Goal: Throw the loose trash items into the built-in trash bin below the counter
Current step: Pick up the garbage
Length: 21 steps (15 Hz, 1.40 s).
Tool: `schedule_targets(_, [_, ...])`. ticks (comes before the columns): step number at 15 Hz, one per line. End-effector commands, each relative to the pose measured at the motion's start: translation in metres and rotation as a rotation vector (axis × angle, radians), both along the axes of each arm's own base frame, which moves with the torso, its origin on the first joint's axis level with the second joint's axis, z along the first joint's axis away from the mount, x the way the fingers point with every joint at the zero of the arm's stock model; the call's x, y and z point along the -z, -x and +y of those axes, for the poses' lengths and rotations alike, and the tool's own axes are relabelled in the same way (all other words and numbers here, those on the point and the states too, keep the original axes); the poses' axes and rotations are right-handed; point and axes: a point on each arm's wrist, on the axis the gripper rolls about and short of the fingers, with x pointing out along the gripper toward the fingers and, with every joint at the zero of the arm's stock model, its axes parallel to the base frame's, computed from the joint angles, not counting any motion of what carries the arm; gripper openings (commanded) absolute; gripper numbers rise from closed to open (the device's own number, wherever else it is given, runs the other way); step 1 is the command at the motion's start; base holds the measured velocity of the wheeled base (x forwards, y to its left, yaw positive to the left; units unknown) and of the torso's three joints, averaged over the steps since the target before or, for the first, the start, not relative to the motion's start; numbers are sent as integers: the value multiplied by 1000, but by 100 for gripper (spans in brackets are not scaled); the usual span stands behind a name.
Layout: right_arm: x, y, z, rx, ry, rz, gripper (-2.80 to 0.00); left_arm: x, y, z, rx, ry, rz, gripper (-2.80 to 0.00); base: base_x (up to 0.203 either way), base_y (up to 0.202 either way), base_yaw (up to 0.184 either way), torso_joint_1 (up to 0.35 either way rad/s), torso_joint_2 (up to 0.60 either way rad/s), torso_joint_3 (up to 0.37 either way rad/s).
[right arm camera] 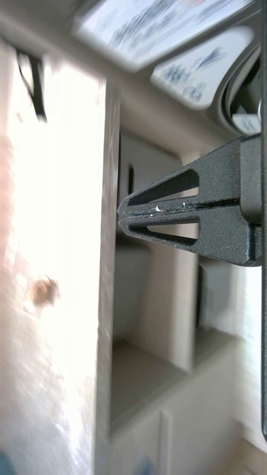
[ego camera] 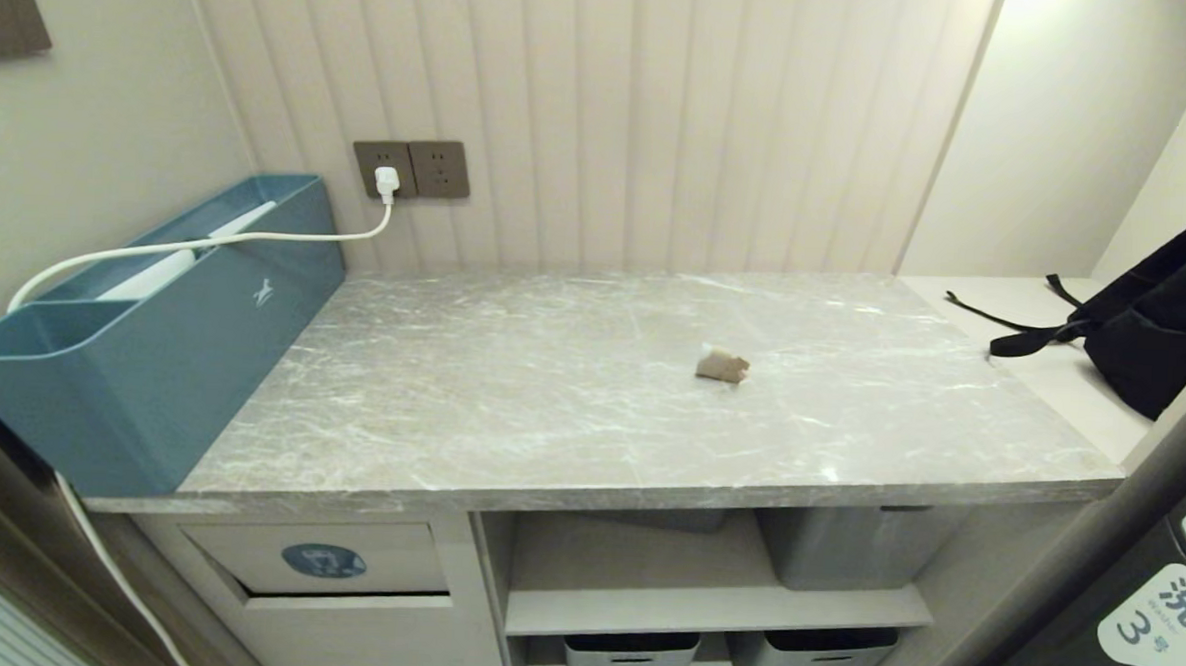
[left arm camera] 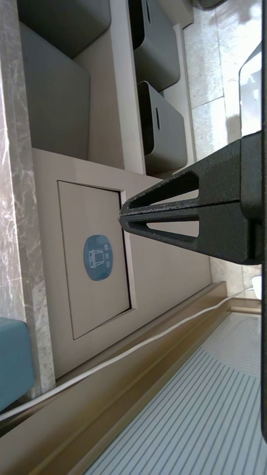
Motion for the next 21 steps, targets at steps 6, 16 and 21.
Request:
schedule_targets(6, [-27,-181,7,-148,47,330,0,1,1,0,-2,0,-5,-280,0,0,0,0,0,0])
schedule_targets(16, [13,-397,75,-333,105,102,0,1,1,0,0,0,-5,-280,0,0,0,0,0,0])
schedule_targets(21, [53,-440,113,-397,108,105,0,1,1,0,-2,0,-5,-280,0,0,0,0,0,0])
